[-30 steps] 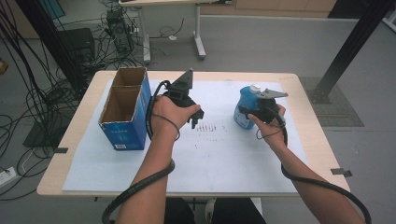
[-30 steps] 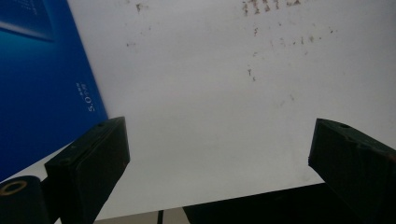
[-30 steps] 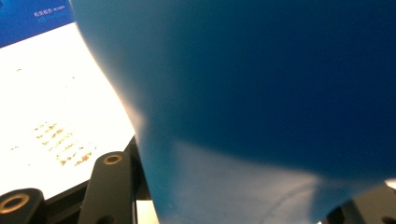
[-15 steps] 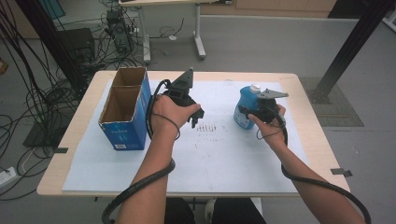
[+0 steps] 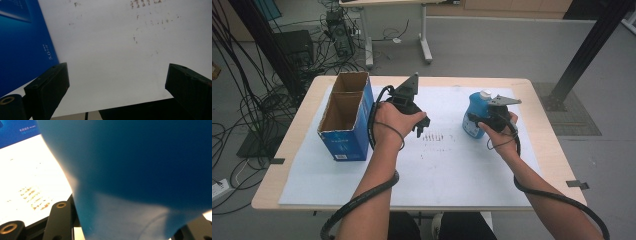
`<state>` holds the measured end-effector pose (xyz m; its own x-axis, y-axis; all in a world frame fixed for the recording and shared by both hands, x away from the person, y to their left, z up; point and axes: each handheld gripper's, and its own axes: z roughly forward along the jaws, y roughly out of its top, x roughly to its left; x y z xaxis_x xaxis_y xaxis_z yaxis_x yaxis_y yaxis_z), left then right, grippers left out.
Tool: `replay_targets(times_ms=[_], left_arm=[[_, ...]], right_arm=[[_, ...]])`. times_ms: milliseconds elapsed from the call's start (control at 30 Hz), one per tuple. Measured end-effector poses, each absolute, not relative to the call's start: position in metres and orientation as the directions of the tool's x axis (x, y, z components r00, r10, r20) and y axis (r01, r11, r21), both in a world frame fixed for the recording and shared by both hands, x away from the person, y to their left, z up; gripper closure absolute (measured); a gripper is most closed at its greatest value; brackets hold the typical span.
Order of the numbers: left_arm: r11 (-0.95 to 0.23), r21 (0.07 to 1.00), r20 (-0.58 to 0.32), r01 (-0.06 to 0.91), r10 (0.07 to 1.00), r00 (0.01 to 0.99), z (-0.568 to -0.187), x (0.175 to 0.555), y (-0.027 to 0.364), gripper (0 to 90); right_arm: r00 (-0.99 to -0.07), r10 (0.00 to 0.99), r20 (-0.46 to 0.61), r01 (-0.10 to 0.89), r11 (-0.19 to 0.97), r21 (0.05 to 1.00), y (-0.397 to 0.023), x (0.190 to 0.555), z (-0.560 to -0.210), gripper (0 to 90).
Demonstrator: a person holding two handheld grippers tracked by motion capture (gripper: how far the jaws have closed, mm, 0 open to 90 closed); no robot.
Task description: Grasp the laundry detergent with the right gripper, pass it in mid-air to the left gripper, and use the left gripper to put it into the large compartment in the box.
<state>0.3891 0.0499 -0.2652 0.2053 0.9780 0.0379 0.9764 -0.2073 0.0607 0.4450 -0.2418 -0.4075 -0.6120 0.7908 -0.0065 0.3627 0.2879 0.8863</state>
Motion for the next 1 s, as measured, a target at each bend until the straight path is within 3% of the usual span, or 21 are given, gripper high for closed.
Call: replay_targets(times_ms=[1000], left_arm=[[-0.214,0.059,0.041,0.975,0.977,0.211,-0.2651,0.3881,0.0475,5.7]], right_arm=[[-0.612,0.790,-0.003,0.367,0.287,0.885,-0.2418,0.4451,-0.4072,44.1]])
